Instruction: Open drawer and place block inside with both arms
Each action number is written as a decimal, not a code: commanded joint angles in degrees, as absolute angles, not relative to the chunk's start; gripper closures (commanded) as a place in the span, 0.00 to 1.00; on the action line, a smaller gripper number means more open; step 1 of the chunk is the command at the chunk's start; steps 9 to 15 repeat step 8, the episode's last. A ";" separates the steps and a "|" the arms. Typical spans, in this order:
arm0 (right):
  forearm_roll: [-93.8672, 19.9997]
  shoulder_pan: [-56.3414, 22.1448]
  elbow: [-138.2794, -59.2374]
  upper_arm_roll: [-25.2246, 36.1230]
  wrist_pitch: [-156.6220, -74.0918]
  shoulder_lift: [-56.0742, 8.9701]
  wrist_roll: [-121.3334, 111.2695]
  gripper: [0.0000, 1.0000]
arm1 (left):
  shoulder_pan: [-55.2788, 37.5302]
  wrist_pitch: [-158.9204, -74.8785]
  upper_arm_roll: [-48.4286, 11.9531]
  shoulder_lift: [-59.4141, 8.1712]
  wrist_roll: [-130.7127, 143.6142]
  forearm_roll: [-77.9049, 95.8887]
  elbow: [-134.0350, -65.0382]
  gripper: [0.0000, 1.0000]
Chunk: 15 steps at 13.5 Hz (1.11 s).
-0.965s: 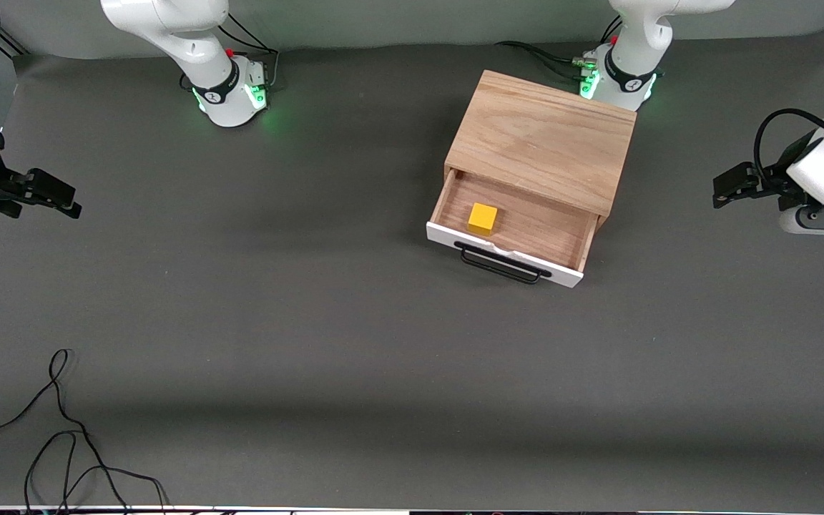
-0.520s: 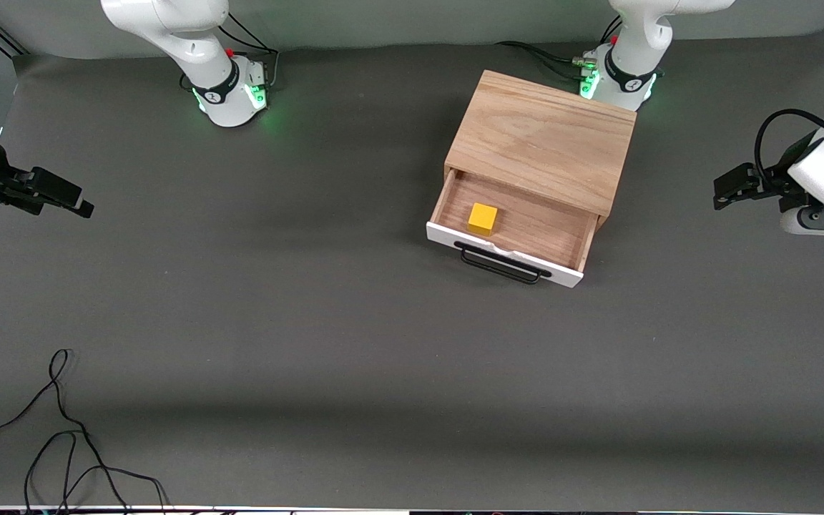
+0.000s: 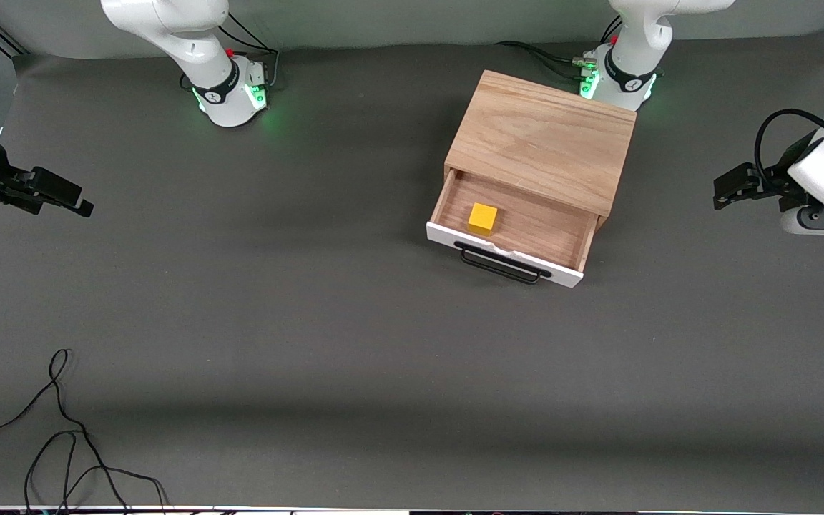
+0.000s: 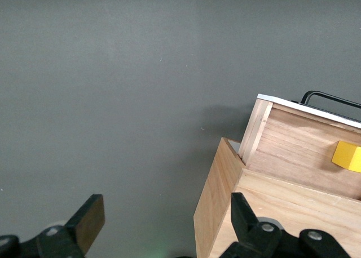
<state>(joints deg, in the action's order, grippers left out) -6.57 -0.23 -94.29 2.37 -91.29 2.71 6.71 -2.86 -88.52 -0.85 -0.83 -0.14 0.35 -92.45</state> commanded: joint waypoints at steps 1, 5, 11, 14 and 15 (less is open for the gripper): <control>-5.71 0.44 -93.78 1.49 -90.26 3.16 5.89 0.00 | -3.34 -87.19 -0.44 -0.44 0.09 0.09 -92.29 0.00; -5.63 0.44 -93.60 1.49 -90.26 3.16 5.98 0.00 | -3.34 -87.28 -0.44 -0.53 0.09 0.09 -92.29 0.00; -5.62 0.44 -93.43 1.49 -90.26 3.16 5.98 0.00 | -3.34 -87.36 -0.44 -0.61 0.09 0.09 -92.29 0.00; -5.62 0.44 -93.43 1.49 -90.26 3.16 5.98 0.00 | -3.34 -87.36 -0.44 -0.61 0.09 0.09 -92.29 0.00; -5.62 0.44 -93.43 1.49 -90.26 3.16 5.98 0.00 | -3.34 -87.36 -0.44 -0.61 0.09 0.09 -92.29 0.00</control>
